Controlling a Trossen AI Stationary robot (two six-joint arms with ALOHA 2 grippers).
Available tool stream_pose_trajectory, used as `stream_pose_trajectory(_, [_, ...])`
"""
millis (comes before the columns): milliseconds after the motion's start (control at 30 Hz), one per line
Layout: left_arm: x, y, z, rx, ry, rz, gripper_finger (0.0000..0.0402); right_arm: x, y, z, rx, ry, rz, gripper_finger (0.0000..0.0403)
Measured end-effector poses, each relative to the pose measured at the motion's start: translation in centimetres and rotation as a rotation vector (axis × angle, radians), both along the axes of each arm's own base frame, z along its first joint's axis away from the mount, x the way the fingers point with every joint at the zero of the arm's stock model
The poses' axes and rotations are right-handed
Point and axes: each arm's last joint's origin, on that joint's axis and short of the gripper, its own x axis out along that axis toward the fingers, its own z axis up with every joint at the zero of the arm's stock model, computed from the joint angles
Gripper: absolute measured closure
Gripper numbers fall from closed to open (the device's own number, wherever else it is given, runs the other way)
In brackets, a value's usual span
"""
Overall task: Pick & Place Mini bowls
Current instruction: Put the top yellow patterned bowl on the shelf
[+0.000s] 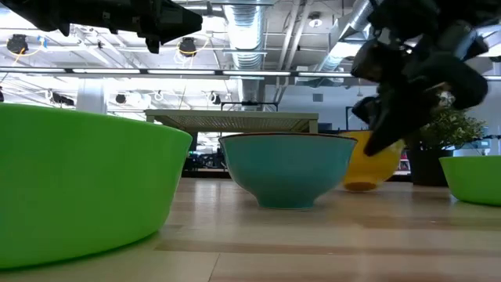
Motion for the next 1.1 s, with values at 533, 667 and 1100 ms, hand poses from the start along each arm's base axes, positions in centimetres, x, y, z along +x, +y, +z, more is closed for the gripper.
stream_pose_trajectory(533, [0.0, 0.0, 0.0, 0.000, 0.000, 0.001, 0.0297, 4.1, -1.5, 15.7, -0.480, -0.360, 0.042, 0.0393])
stream_pose_trajectory(667, [0.0, 0.0, 0.0, 0.000, 0.000, 0.001, 0.0297, 5.1, -4.5, 16.3, -0.500, -0.422, -0.025, 0.0393])
stream_pose_trajectory(1100, [0.0, 0.0, 0.0, 0.000, -0.003, 0.000, 0.0297, 11.7, -11.6, 13.8, -0.436, -0.275, 0.056, 0.0395])
